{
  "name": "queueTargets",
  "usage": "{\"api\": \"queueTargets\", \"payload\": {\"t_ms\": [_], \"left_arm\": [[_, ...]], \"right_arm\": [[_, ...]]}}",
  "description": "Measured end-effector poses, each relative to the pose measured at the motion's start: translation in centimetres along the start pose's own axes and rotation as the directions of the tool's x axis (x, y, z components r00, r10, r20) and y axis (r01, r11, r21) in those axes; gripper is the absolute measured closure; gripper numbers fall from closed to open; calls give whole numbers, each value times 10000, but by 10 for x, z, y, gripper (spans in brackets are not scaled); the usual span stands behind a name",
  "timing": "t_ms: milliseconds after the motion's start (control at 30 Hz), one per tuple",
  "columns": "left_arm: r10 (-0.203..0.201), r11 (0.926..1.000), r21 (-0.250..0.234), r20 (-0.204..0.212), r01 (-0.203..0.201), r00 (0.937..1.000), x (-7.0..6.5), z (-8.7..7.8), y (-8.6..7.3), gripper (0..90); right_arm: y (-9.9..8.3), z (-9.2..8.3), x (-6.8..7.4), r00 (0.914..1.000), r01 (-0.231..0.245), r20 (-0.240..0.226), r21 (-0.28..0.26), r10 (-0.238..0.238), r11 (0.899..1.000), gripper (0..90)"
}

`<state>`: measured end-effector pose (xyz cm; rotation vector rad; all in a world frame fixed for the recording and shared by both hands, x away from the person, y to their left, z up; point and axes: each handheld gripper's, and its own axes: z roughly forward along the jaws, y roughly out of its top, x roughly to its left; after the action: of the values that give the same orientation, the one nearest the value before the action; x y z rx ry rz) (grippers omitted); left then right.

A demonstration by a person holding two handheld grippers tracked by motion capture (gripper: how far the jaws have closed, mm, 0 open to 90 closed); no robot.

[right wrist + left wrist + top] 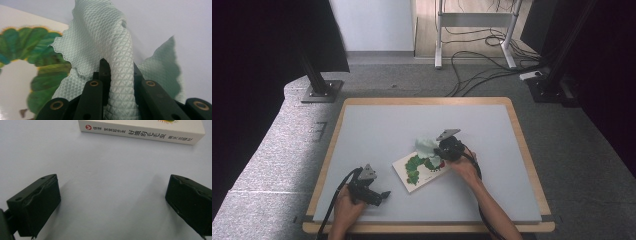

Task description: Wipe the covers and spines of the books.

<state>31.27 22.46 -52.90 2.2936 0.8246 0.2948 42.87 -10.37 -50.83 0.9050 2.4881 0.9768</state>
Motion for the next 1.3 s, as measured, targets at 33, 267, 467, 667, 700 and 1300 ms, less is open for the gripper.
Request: {"api": "queueTargets", "payload": {"t_ms": [33,267,467,667,700,1300], "left_arm": [[-2,10000,0,0,2,10000,0,0,0,0],[0,10000,0,-2,0,10000,0,0,0,0],[8,10000,4,-5,-8,10000,0,0,0,0],[7,10000,4,-7,-7,10000,0,0,0,0],[4,10000,7,-13,-4,10000,0,0,0,0],[-6,10000,-10,6,6,10000,0,0,0,0]], "right_arm": [[1,0,2,10000,64,-58,27,-64,10000,780],[6,3,20,9981,347,-512,-84,-350,9994,781],[12,6,43,9917,627,-1108,-214,-647,9978,781],[18,10,70,9804,964,-1687,-401,-1018,9945,781],[19,10,73,9784,1034,-1753,-440,-1096,9937,781],[44,27,117,9513,1926,-2336,-593,-2012,9795,779]]}}
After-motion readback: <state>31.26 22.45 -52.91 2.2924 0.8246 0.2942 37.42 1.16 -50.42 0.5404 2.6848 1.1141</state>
